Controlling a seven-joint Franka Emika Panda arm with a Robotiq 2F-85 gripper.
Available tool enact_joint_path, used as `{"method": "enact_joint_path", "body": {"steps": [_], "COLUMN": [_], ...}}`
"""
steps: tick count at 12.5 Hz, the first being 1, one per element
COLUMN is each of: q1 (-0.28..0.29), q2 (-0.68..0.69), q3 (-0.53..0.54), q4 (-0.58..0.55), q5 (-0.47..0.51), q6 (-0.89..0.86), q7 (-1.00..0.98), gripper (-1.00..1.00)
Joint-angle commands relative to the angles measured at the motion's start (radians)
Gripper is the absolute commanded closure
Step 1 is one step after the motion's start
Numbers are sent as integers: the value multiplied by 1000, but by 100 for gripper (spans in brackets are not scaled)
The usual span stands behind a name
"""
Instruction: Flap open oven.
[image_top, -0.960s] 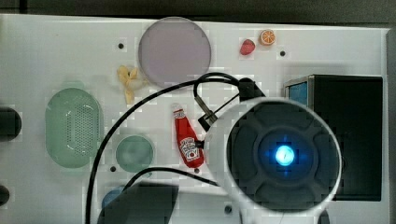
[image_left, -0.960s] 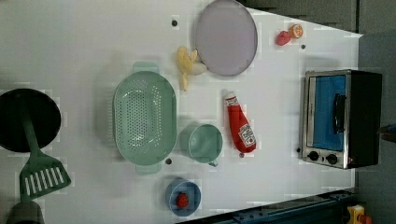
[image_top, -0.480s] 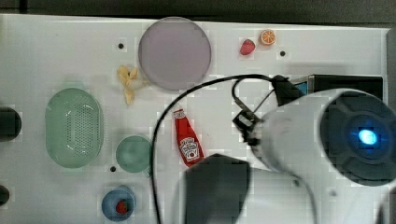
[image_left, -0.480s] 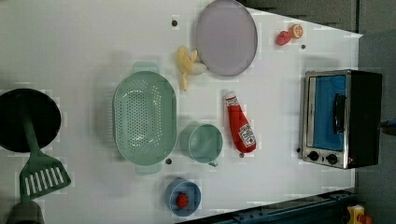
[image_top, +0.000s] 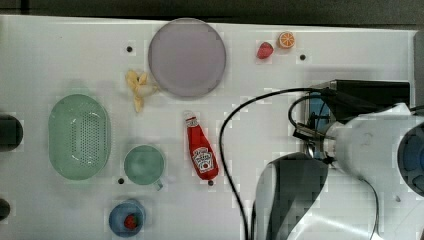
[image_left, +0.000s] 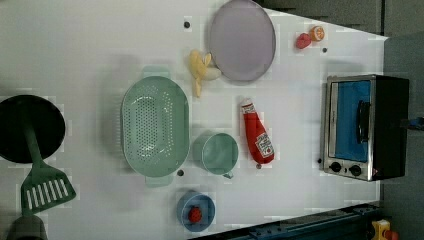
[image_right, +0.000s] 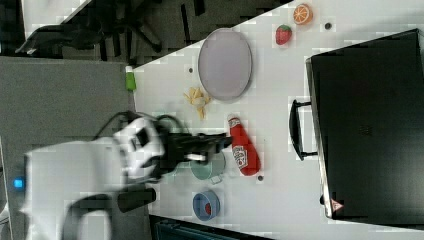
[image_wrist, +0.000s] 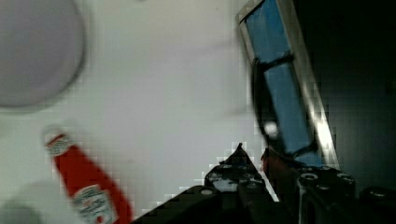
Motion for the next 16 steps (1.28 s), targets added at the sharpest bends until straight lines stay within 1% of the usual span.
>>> {"method": "enact_joint_path", "body": {"steps": [1,4,6,11,16], "q1": [-13,-13,-14,-14,-8], "q2": [52,110,159,263,299], "q3": [-57,-104,-123,-134,-113], "q4": [-86,-140,-151,-155,-162], "q5": [4,2,2,2,2], "q6": [128,324,401,425,457], "q7": [-237,-362,-367,-367,-357], "gripper": [65,65,65,65,65]}}
